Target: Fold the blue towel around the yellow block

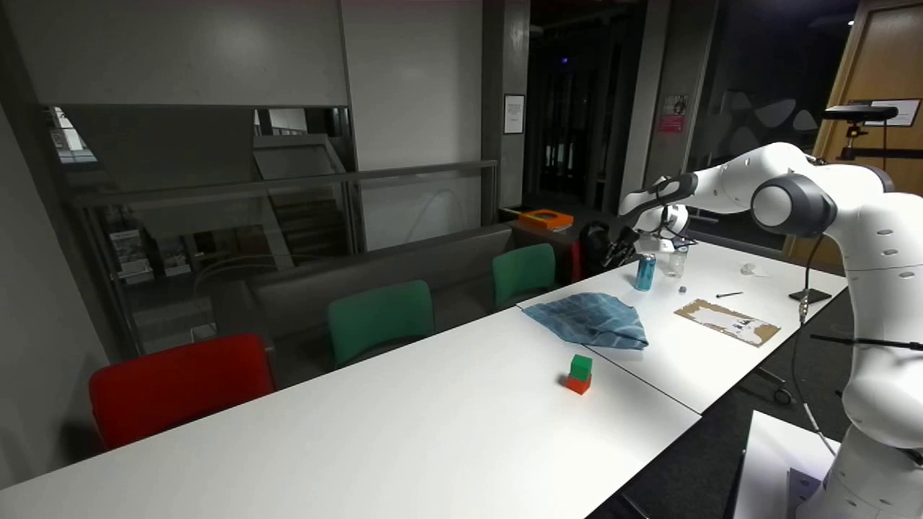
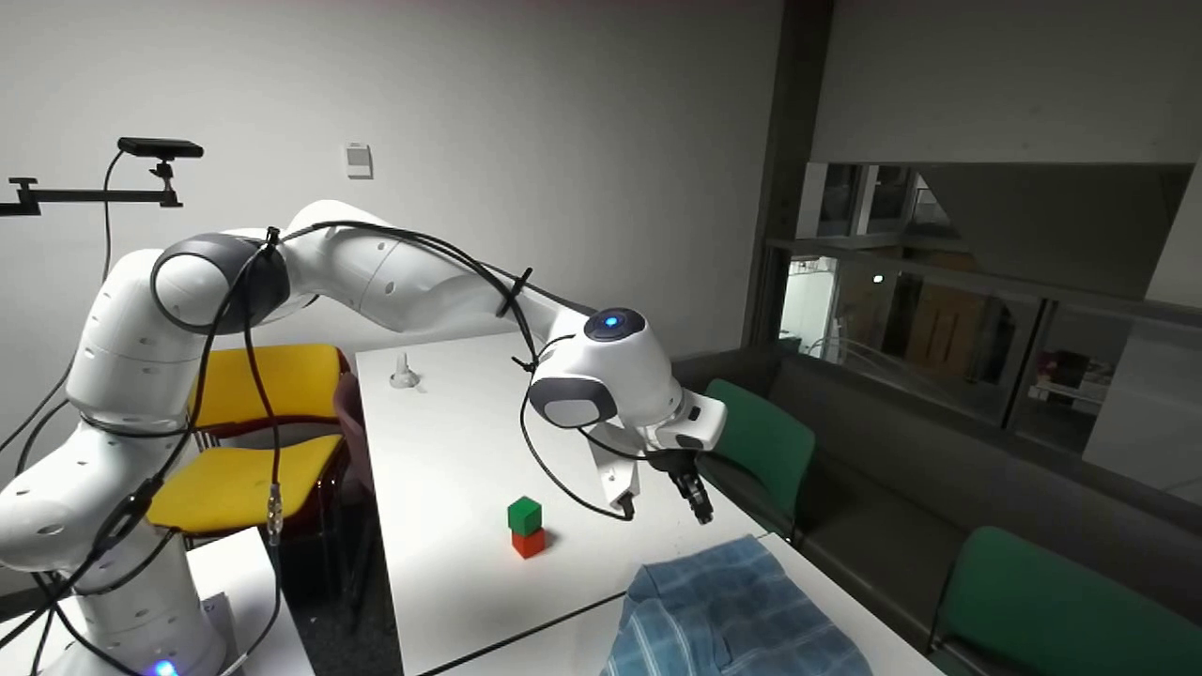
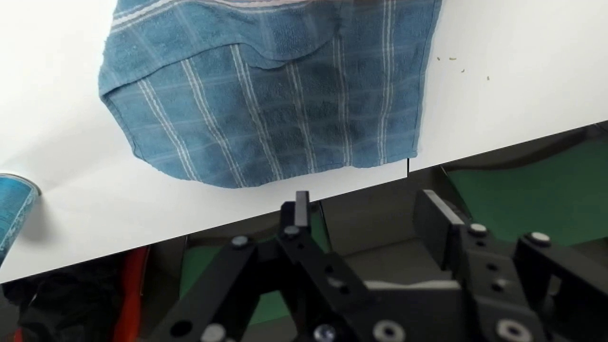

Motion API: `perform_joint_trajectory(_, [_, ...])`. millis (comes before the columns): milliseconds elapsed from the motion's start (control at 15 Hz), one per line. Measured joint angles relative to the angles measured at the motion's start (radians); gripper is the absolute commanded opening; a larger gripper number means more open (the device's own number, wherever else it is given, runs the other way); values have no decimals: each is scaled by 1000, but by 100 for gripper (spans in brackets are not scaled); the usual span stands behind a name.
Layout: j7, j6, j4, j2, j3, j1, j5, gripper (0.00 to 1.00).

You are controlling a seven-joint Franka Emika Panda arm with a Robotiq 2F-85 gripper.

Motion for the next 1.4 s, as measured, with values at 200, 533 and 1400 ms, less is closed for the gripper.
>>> perform_joint_trajectory(200, [0,0,0,0,0,-1,0,100])
perform_joint_trajectory(533, [-3,28,10,1,14,-23,12,100])
perform_joint_trajectory(1400, [-134,13,254,220,151,-205,26,100])
